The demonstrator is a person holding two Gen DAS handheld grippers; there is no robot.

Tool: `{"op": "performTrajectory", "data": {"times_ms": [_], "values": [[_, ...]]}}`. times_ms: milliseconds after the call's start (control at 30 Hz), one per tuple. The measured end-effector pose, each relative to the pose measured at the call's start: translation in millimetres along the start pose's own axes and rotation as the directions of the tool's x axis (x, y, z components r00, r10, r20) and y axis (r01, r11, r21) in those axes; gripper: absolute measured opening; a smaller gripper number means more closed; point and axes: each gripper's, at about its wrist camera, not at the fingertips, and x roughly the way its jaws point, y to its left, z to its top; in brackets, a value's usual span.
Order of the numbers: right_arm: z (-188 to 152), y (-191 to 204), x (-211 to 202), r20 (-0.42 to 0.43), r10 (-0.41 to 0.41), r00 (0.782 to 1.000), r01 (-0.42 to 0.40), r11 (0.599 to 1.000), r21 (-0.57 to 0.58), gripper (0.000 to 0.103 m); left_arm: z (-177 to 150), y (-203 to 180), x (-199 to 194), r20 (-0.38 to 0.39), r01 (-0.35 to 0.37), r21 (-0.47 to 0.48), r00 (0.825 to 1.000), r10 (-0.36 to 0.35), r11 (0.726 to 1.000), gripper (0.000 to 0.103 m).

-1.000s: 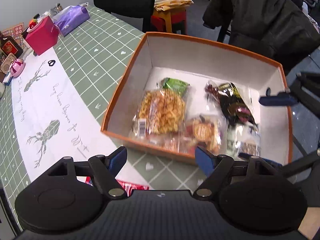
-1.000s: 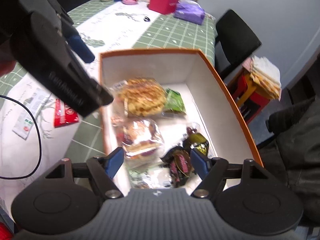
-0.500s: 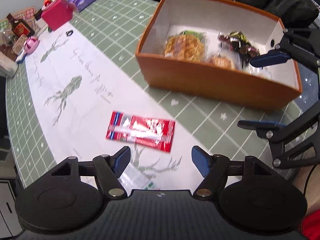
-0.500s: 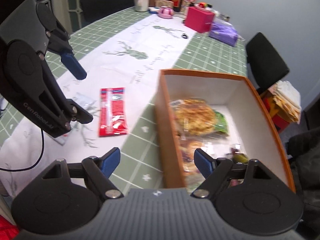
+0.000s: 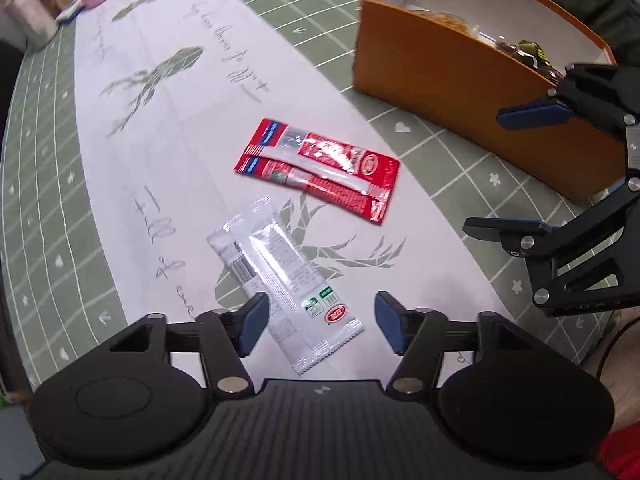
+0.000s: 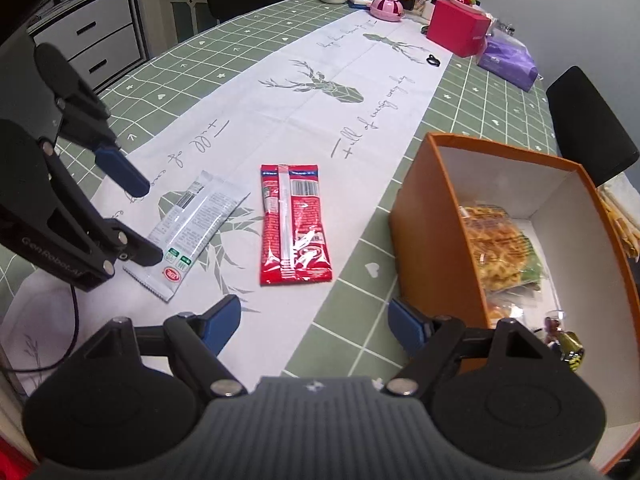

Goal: Organize snacks
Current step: 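Move both tools back toward the white sachets and red sausage stick, then grasp the white sachets with the left tool while the right tool grasps the red sausage stick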

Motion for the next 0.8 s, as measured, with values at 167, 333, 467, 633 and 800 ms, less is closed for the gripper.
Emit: {"op": "performTrajectory", "data": {"times_ms": [167, 333, 467, 633, 800], "values": [[3, 5, 18, 0.015, 0.02, 1.0, -0.021, 1.0, 0.02, 0.079, -9, 21, 13, 0.043, 0.009, -0.147, 0.999, -0.002, 0.989, 0.081], [2, 16, 33, 0.081, -0.023, 0.996, 0.022, 1.0, 0.006, 0.079, -18, 22, 22, 0.123, 0.016, -0.23, 0.992, 0.013, 0.973, 0.081], [-1, 18, 42, 0.151, -0.063, 0.986, 0.059, 0.998, 0.032, 0.079, -25, 23, 30, 0.178, -0.045, -0.292, 0.979, 0.101, 0.955, 0.081], [-7, 17, 59, 0.2, -0.051, 0.978, 0.036, 0.996, 0.077, 0.079, -34, 27, 43, 0.189, -0.054, -0.366, 0.973, 0.131, 0.929, 0.081], [-10, 18, 75, 0.222, -0.06, 0.973, 0.042, 0.995, 0.087, 0.079, -46, 33, 47, 0.237, -0.041, -0.436, 0.958, 0.159, 0.899, 0.082]]}}
